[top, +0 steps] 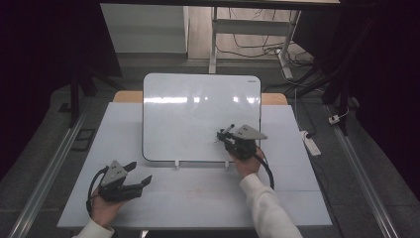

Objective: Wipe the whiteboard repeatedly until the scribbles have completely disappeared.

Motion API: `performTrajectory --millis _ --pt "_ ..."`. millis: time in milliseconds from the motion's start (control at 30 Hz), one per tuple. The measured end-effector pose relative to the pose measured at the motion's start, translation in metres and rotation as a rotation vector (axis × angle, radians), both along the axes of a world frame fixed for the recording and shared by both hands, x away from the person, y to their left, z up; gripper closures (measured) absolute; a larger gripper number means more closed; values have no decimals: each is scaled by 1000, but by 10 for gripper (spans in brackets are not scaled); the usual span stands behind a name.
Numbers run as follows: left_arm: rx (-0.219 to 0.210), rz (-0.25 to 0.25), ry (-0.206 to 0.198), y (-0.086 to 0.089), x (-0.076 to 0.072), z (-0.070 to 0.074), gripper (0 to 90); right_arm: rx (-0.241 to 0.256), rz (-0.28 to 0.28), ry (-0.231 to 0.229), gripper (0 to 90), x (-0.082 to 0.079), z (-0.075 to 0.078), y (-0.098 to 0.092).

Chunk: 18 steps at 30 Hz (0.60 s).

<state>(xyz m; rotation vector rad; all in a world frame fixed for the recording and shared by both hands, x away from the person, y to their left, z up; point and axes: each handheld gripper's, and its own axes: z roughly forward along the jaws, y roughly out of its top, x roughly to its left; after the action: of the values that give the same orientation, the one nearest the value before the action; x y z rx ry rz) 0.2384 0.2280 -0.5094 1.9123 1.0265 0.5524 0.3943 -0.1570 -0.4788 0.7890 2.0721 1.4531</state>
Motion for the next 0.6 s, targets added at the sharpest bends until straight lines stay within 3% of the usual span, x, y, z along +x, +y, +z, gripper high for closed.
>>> performTrajectory --millis 33,100,167,200,300,367,433,500,533,600 --pt "1 -1 2 0 1 0 260 1 -1 -3 776 -2 -1 1" --pt "5 -3 6 -1 2 -1 260 -47 63 10 776 -9 -8 11" --pt "7 -4 5 -1 1 -1 260 -106 101 -11 776 -15 -12 19" --pt "6 -3 2 -1 1 0 260 -102 107 -1 776 -13 -11 17" --pt "-1 2 -3 0 -1 0 260 -35 14 -10 776 -5 -3 -1" --pt "-2 4 -1 0 0 0 260 -15 1 -3 776 -6 -3 -4" --pt "2 -1 5 -1 2 -1 260 -63 57 8 776 -12 -9 6" --pt "5 -3 2 -1 1 -1 260 -110 83 -17 776 -16 -11 13" --pt "7 -3 0 -1 1 0 260 -98 88 -9 776 -13 -9 11" --pt "3 2 -1 -1 0 0 260 -29 20 -16 776 -5 -4 2"
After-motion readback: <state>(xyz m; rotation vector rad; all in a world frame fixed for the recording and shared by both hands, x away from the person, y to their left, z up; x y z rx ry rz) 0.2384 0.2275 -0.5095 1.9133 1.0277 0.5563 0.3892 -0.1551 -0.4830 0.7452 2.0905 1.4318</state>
